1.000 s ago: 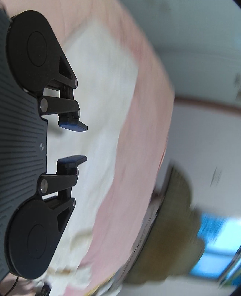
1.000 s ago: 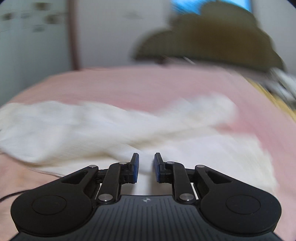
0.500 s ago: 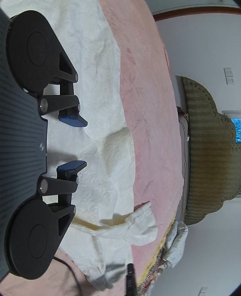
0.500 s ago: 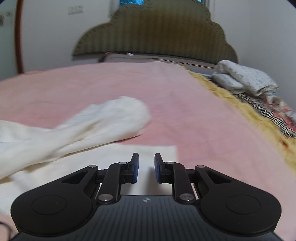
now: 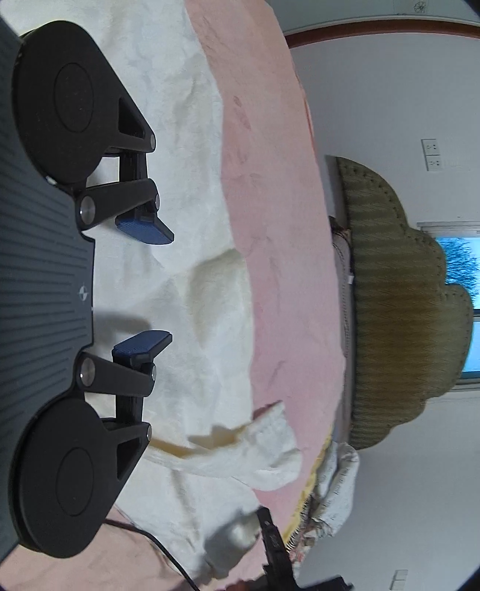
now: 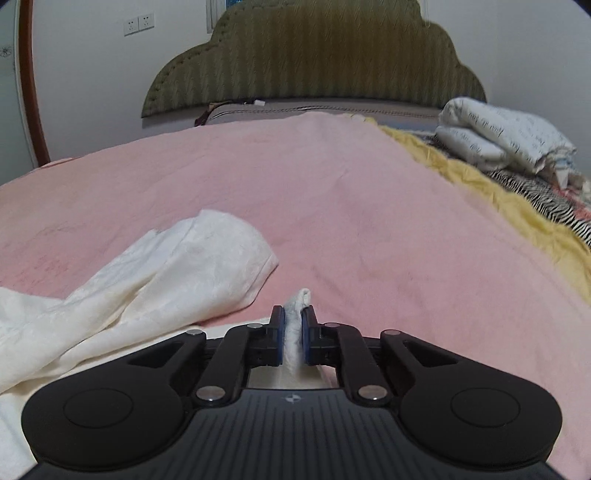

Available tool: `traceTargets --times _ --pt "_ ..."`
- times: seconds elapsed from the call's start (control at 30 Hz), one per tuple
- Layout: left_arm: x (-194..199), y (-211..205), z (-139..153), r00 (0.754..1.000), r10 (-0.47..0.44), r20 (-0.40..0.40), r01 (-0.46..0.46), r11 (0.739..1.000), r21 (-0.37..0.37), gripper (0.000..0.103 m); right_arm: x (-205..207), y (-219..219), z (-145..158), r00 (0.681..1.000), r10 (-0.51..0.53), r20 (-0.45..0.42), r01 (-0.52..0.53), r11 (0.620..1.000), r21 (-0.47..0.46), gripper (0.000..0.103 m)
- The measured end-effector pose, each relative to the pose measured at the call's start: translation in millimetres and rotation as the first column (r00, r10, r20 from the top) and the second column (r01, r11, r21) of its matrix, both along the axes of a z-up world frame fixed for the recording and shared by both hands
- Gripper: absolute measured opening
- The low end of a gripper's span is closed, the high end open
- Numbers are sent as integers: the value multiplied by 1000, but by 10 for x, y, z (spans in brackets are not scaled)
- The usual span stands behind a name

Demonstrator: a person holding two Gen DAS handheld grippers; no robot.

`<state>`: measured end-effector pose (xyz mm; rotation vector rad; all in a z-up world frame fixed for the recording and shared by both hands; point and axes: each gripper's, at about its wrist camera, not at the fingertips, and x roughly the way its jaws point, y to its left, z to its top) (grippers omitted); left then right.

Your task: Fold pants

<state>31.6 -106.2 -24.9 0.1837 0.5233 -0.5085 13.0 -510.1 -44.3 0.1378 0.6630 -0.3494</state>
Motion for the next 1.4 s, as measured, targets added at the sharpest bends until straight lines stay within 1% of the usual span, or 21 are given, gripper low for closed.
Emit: traceTargets --times 0.07,0.1,0.17,0.23,0.27,0.33,0.4,0.47,0.5,0.53,0.57,0.63,0.7,0.77,0.8,0.87,1.0,1.07,1.13,1.27,1.4 --pt "-15 -62 -7 1000 -18 4 18 1000 16 61 132 -2 -121 999 9 -54 -11 999 -36 12" --pt "-25 -90 -39 1000 -26 7 26 999 30 61 128 3 -131 1000 4 -27 -6 998 -55 15" --pt "-47 -125 -110 999 -31 18 30 998 55 63 96 -5 -89 998 -62 -26 59 993 -102 32" --pt "-41 -126 -116 999 -31 19 30 998 54 64 -72 14 31 985 -168 27 170 977 -131 33" --pt "-29 -117 -121 1000 -28 14 27 998 49 67 -194 52 101 982 -174 67 181 977 -115 33" --pt "15 -97 -131 1000 -19 -8 19 999 38 69 -400 163 182 990 -99 98 103 994 -39 33" --pt "56 -74 -135 1000 -11 -29 11 1000 21 72 -486 288 140 998 -18 59 17 1000 27 33" --pt "84 -55 -136 999 -5 -48 6 1000 8 75 -468 376 -14 999 30 -32 -28 998 65 33" --pt "94 -51 -138 999 -3 -54 3 1000 5 75 -455 383 -99 998 24 -60 -21 999 49 33" --pt "99 -49 -140 998 -1 -57 1 1000 5 76 -476 398 -126 1000 -5 -31 6 1000 23 35" --pt "100 -48 -139 998 0 -58 0 1000 3 76 -448 385 -107 997 -72 -42 73 997 17 36" --pt "100 -50 -142 998 1 -57 0 1000 4 77 -371 460 38 989 -147 1 147 989 -17 38" --pt "102 -53 -148 998 1 -57 -1 1000 8 77 -230 636 236 993 -65 94 67 998 -17 37" --pt "103 -58 -150 998 1 -57 -1 1000 10 79 45 856 369 994 26 109 -21 999 -42 49" --pt "104 -57 -149 998 1 -58 -1 1000 9 79 198 974 391 993 64 101 -58 996 -67 55" --pt "105 -51 -145 998 -1 -62 1 1000 0 80 497 1165 372 992 109 71 -101 990 -101 80" --pt "130 -14 -144 997 -13 -77 11 1000 -27 82 1027 1426 137 989 134 -64 -141 982 -126 81" --pt "144 -2 -147 996 -15 -84 12 999 -35 82 1179 1476 -19 987 55 -152 -90 969 -229 81" --pt "149 -4 -148 996 -16 -90 12 999 -39 83 1123 1472 -84 988 -29 -153 -24 943 -331 81" --pt "168 -7 -160 995 -16 -99 12 999 -41 84 643 1189 6 981 -184 -55 159 941 -298 86" --pt "173 -18 -162 995 -18 -101 14 999 -39 85 -144 820 92 909 -414 47 414 885 -212 87"
